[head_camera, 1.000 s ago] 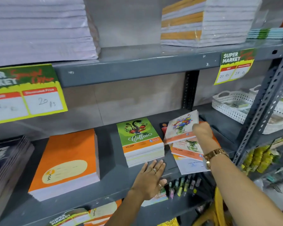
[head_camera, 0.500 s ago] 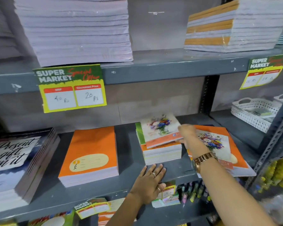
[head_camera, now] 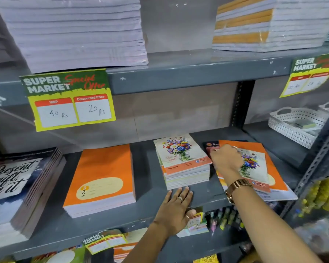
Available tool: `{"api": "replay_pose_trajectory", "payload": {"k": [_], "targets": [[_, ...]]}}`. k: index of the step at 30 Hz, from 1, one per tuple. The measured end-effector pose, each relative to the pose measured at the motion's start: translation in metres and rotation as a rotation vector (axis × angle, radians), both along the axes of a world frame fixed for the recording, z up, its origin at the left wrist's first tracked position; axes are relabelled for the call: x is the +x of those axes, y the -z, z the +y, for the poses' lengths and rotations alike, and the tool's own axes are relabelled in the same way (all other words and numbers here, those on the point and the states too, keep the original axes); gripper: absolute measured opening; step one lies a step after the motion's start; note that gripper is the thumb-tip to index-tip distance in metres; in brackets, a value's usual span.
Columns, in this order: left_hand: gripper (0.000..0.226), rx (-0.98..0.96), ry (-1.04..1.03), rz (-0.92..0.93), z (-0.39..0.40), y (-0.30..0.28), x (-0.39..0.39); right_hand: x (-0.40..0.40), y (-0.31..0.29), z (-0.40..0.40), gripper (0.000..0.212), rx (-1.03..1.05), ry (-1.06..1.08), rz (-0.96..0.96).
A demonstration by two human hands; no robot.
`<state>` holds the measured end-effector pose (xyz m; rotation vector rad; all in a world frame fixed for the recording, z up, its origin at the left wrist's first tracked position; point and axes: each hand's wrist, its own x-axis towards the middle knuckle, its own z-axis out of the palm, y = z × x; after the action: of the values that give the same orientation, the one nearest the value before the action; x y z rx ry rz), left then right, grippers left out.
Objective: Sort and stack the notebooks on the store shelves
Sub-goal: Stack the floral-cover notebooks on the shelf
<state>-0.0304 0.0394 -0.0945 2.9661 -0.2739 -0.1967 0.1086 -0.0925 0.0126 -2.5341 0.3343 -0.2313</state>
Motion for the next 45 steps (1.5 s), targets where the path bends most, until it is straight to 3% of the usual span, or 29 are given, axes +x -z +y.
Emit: {"api": "replay_pose_trajectory", "payload": {"k": [10, 18, 23, 27, 35, 38, 45], "targets": [[0.057, -0.030, 0.064, -0.008, -0.038, 0.002, 0.034, -0.005, 0.017, -0.093, 0.086, -0.125, 0.085, 0.487], [0.057, -0.003, 0.085, -0.035, -0.046, 0.002, 0.044, 0.002, 0.022, -0.102, 0.095, -0.073, 0.089, 0.540], [0.059, 0.032, 0.093, -0.034, -0.047, 0.004, 0.043, 0.005, 0.018, -0.107, 0.080, 0.016, 0.132, 0.396], [0.059, 0.015, 0.101, -0.021, -0.045, 0.001, 0.041, 0.010, -0.002, -0.091, 0.055, 0.343, 0.135, 0.097], [0.057, 0.007, 0.098, 0.003, -0.029, -0.001, 0.024, -0.012, -0.077, -0.061, 0.034, 0.203, 0.023, -0.356], [0.058, 0.025, 0.083, 0.002, -0.022, -0.002, 0.017, -0.011, -0.087, -0.041, 0.031, 0.312, -0.047, -0.338], [0.059, 0.035, 0.044, -0.009, -0.003, -0.004, -0.002, 0.001, -0.035, 0.023, 0.023, 0.675, -0.239, 0.023]]}}
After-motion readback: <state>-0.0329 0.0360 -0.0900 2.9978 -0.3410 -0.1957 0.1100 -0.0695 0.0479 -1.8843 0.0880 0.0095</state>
